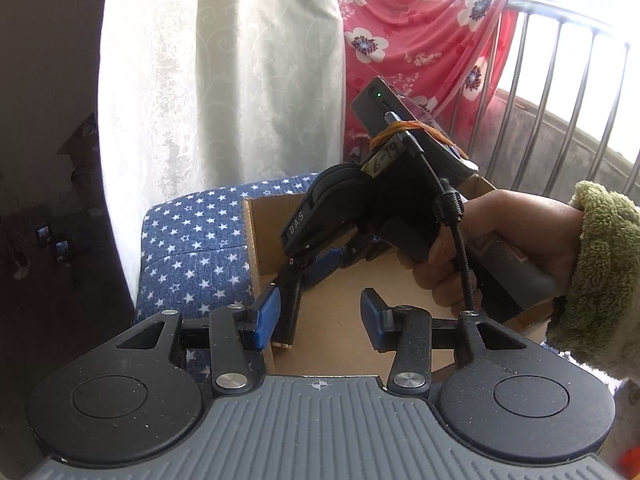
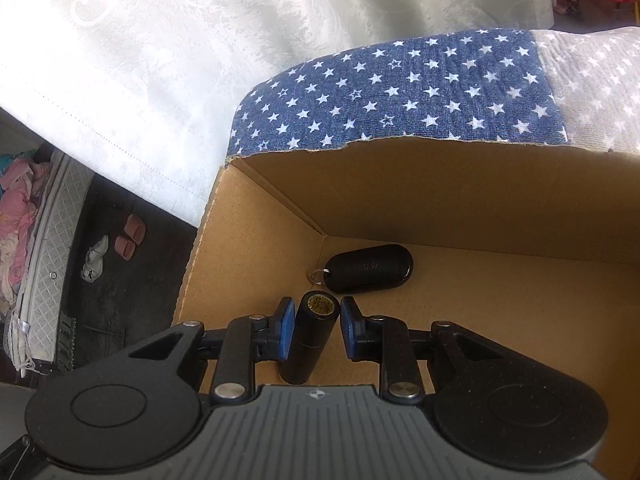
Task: Organize rigid objects
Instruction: 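Lower the black tube into the box and open the right gripper, then return the right gripper to the pink lid and grasp the green lip balm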
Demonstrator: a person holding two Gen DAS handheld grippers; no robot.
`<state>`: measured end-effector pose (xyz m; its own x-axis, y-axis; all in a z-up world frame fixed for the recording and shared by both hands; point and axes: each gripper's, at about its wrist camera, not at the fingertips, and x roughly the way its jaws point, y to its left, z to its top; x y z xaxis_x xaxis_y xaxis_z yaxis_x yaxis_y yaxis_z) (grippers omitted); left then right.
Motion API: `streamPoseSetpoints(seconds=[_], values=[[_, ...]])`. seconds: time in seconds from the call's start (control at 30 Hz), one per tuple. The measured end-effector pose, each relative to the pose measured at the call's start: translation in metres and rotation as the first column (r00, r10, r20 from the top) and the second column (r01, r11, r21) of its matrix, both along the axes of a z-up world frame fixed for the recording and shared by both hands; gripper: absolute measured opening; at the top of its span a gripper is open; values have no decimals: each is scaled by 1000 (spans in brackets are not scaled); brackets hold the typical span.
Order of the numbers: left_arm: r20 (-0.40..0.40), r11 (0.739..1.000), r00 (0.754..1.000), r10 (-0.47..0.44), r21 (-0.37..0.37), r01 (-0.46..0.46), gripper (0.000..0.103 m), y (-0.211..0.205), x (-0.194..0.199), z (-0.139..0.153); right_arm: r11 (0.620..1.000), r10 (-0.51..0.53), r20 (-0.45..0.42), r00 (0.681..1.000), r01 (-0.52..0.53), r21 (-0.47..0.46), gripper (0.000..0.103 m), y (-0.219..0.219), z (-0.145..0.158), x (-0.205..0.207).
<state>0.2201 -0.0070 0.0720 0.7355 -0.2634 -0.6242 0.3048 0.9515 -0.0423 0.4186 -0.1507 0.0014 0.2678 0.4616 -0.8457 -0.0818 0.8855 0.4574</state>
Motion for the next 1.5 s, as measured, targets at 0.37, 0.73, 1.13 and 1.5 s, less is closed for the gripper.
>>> streamPoseSetpoints(seconds=[0.37, 0.73, 1.13, 1.5], values=[[31, 998, 999, 30, -50, -29, 50, 21, -31, 7, 998, -5, 50, 999, 1, 66, 68, -11, 29, -32], [32, 994, 999, -22, -105, 26, 54, 32, -88, -5, 975, -20, 314, 949, -51, 218, 69, -70, 108, -174], [-71, 990, 988, -139, -27, 138, 52, -10, -132, -71, 959, -141, 348, 927, 41, 279, 61, -79, 15, -276], [-145, 994, 983, -113, -8, 113, 40, -23, -124, -99, 961, -155, 308, 939, 72, 266, 46, -56, -33, -282]])
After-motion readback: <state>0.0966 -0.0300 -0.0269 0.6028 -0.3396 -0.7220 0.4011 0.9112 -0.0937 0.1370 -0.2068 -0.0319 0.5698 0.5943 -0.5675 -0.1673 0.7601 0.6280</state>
